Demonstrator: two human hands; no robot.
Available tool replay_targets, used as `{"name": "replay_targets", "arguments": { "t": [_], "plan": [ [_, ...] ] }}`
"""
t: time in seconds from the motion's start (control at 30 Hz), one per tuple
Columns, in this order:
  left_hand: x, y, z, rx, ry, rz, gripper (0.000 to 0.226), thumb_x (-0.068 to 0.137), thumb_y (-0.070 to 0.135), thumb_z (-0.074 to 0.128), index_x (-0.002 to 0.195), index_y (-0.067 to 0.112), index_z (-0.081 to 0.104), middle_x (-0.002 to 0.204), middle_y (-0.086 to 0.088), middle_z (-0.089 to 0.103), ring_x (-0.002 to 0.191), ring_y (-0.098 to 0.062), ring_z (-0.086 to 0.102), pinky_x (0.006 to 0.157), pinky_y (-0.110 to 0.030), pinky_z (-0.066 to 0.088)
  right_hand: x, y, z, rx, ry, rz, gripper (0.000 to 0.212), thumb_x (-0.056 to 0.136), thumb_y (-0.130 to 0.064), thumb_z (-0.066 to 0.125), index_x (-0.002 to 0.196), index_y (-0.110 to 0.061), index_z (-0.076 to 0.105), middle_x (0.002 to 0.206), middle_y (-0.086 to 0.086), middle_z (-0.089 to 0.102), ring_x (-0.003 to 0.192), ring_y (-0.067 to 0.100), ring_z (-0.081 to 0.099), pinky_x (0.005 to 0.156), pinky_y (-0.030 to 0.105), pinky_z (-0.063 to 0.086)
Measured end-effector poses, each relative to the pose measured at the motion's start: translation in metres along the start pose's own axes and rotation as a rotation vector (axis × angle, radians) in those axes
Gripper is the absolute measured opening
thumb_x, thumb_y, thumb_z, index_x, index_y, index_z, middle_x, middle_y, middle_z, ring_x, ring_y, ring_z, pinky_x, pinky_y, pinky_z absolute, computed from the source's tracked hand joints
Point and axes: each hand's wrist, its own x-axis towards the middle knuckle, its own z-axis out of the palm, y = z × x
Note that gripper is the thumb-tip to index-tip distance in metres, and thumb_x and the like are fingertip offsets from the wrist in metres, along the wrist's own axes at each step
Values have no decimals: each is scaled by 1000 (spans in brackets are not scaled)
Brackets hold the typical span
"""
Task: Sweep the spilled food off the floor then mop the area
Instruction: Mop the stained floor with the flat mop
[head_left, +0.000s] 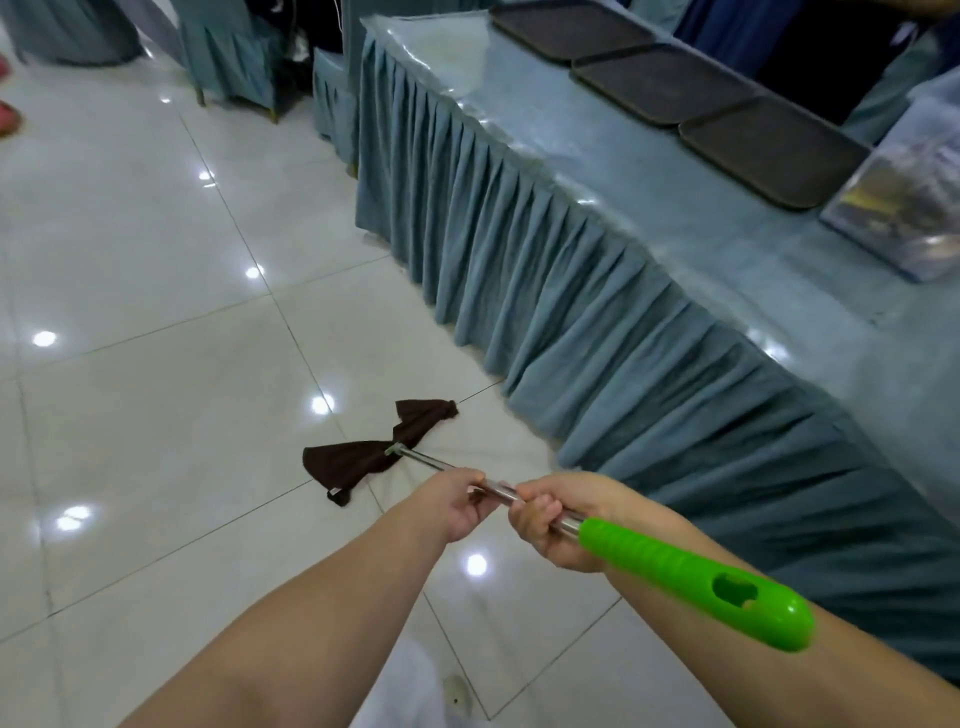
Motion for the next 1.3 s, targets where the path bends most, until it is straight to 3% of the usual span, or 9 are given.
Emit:
{"name": "replay_targets", "arguments": {
  "t": [0.17, 0.4, 0.53, 0.6, 0.73, 0.87, 1.03, 1.2, 1.3],
  "plan": [
    [7, 10, 1, -101, 39, 31, 11, 92, -6, 37, 82, -4, 41, 66, -22, 47, 31, -26, 56, 33, -29, 49, 2, -17, 17, -304, 89, 41, 24, 98, -8, 41, 75, -4, 46, 46, 2, 35, 22, 6, 32, 24, 9, 28],
    [12, 65, -15, -163, 106, 67, 12, 91, -6, 40, 80, -2, 41, 65, -21, 48, 27, -23, 53, 31, -26, 47, 18, -47, 81, -604, 170, 122, 26, 97, -7, 39, 71, -5, 45, 45, 0, 35, 21, 6, 31, 25, 8, 26],
    [15, 110, -29, -182, 135, 88, 17, 91, -6, 39, 75, -3, 41, 36, -18, 51, 23, -21, 51, 29, -24, 45, 36, -67, 126, -678, 160, 129, 22, 96, -6, 39, 76, -6, 46, 47, 0, 35, 21, 5, 31, 27, 8, 25],
    [18, 135, -38, -214, 148, 99, 18, 90, -7, 39, 74, -3, 42, 33, -17, 51, 23, -22, 51, 33, -25, 48, 47, -80, 150, -716, 148, 136, 22, 97, -6, 39, 77, -6, 46, 44, 1, 35, 21, 6, 31, 25, 8, 26],
    [26, 187, -59, -319, 170, 125, 17, 89, -8, 39, 72, -4, 44, 43, -21, 56, 25, -24, 51, 31, -24, 46, 72, -104, 201, -810, 115, 136, 26, 97, -6, 32, 73, -10, 41, 39, 0, 34, 21, 5, 31, 24, 9, 24],
    [36, 243, -84, -412, 204, 144, 14, 88, -10, 39, 76, -4, 44, 74, -24, 52, 25, -25, 51, 30, -23, 44, 97, -124, 260, -880, 93, 123, 28, 98, -5, 32, 76, -12, 47, 48, -1, 32, 21, 4, 31, 24, 8, 24],
    [44, 301, -117, -461, 239, 150, 11, 90, -7, 41, 80, -4, 45, 80, -25, 53, 30, -28, 55, 31, -25, 46, 130, -142, 323, -989, 90, 148, 28, 97, -3, 33, 80, -16, 50, 46, 0, 34, 21, 5, 31, 23, 10, 24],
    [47, 356, -151, -551, 249, 167, 10, 91, -5, 41, 81, -3, 44, 83, -26, 53, 49, -32, 59, 32, -28, 48, 169, -158, 383, -1062, 54, 223, 24, 100, -10, 36, 79, -14, 46, 35, 0, 38, 20, 5, 33, 23, 10, 26],
    [48, 376, -170, -594, 252, 201, 10, 90, -6, 39, 82, -3, 43, 80, -27, 53, 44, -31, 60, 35, -31, 51, 191, -159, 409, -1173, 38, 224, 26, 100, -6, 34, 81, -19, 45, 35, -1, 37, 21, 4, 31, 24, 10, 26]
  ]
}}
